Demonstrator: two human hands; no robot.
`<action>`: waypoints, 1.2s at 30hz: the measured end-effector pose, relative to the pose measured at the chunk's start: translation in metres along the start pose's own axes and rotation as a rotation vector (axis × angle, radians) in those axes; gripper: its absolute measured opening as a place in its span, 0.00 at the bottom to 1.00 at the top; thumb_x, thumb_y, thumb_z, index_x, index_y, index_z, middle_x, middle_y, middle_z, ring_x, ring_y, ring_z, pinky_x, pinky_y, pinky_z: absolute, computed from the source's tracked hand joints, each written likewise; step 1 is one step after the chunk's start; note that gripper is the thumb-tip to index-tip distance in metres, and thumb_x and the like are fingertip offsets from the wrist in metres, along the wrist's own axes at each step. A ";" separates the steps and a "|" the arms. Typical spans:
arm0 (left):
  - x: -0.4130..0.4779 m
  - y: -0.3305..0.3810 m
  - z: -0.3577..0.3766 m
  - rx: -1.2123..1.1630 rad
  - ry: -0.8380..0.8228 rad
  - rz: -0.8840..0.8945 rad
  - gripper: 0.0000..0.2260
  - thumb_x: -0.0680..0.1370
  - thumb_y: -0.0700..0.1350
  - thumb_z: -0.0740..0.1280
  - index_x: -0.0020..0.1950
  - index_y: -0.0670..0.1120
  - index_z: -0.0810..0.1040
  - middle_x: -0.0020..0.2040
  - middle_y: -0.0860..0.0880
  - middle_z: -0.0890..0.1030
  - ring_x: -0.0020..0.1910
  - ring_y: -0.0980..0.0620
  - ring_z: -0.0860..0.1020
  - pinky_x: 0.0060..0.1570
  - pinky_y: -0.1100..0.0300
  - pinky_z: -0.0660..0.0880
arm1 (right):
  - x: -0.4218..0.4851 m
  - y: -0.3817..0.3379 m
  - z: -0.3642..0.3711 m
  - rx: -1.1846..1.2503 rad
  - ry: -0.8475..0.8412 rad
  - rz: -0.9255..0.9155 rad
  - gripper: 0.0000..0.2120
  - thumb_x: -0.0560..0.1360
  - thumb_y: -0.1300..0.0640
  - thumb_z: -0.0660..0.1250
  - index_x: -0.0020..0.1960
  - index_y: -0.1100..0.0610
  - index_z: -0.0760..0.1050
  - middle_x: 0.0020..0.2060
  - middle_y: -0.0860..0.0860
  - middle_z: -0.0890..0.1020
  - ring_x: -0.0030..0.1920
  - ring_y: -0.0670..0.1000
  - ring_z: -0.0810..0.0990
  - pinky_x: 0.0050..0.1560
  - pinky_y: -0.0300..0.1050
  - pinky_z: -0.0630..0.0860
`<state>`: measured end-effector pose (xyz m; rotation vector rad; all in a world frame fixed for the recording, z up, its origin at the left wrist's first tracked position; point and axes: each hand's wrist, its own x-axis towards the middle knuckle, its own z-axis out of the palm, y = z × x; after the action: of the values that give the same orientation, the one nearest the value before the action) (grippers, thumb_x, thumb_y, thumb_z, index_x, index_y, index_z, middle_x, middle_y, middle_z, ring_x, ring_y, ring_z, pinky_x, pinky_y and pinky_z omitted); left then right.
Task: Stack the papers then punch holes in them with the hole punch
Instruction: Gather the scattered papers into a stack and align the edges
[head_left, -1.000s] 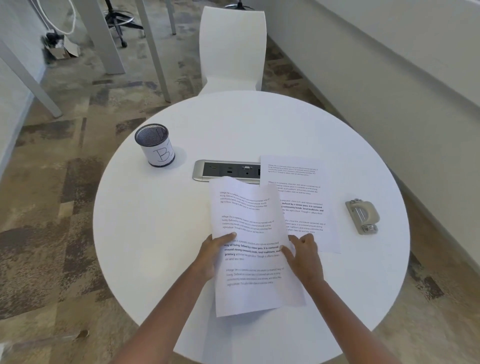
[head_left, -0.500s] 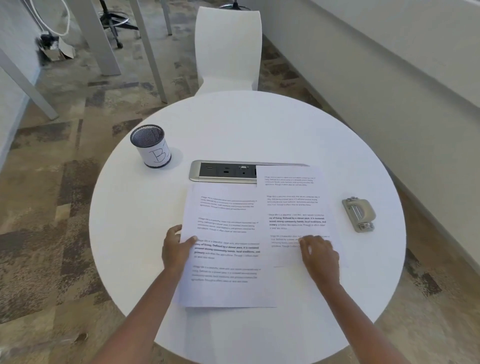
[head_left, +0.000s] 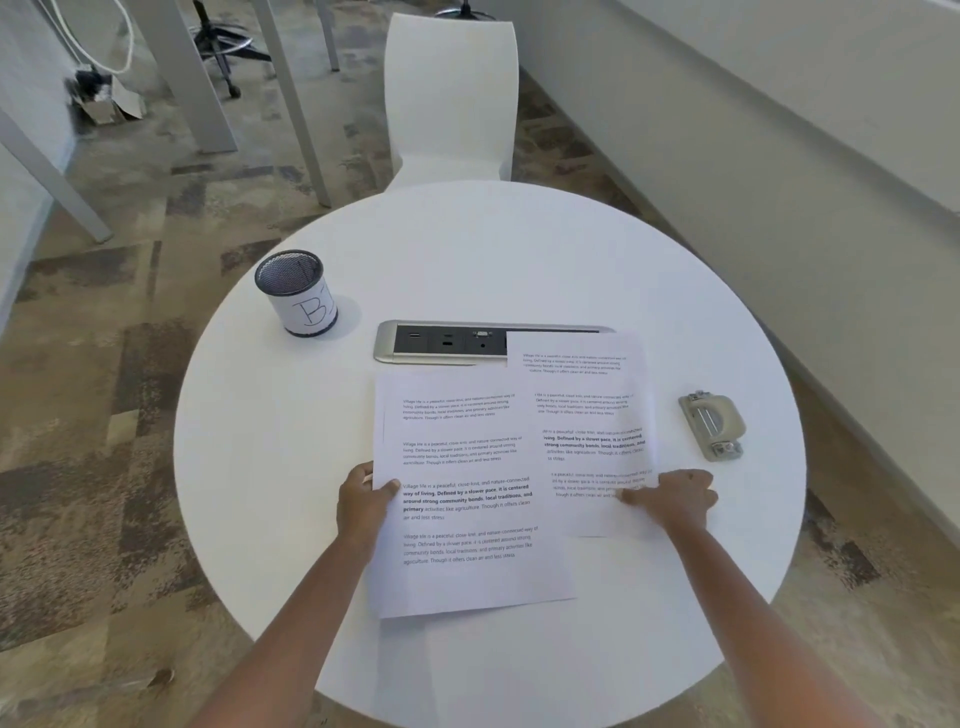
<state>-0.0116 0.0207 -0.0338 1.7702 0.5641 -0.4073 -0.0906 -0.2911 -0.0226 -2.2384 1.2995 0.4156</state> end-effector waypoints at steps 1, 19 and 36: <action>0.000 0.000 0.002 -0.009 -0.006 -0.008 0.16 0.74 0.32 0.65 0.62 0.36 0.72 0.59 0.35 0.78 0.54 0.41 0.78 0.62 0.43 0.73 | -0.003 0.000 0.002 -0.007 -0.016 -0.015 0.36 0.68 0.49 0.73 0.66 0.69 0.65 0.67 0.60 0.61 0.68 0.60 0.60 0.65 0.51 0.66; 0.003 -0.006 0.009 -0.019 0.002 0.021 0.13 0.76 0.32 0.62 0.60 0.37 0.72 0.58 0.34 0.79 0.47 0.46 0.75 0.49 0.56 0.69 | -0.045 -0.015 -0.027 0.844 0.490 -0.428 0.15 0.75 0.61 0.64 0.60 0.63 0.70 0.49 0.52 0.76 0.48 0.51 0.74 0.47 0.45 0.71; 0.002 -0.007 0.014 -0.050 -0.019 -0.015 0.06 0.79 0.41 0.59 0.49 0.41 0.73 0.45 0.45 0.75 0.47 0.48 0.71 0.46 0.56 0.68 | -0.070 -0.004 0.067 0.742 -0.316 -0.206 0.20 0.71 0.65 0.70 0.61 0.66 0.72 0.59 0.60 0.78 0.59 0.60 0.77 0.61 0.54 0.75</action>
<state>-0.0135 0.0089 -0.0445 1.7130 0.5696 -0.4168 -0.1226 -0.2013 -0.0415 -1.5776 0.8528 0.1574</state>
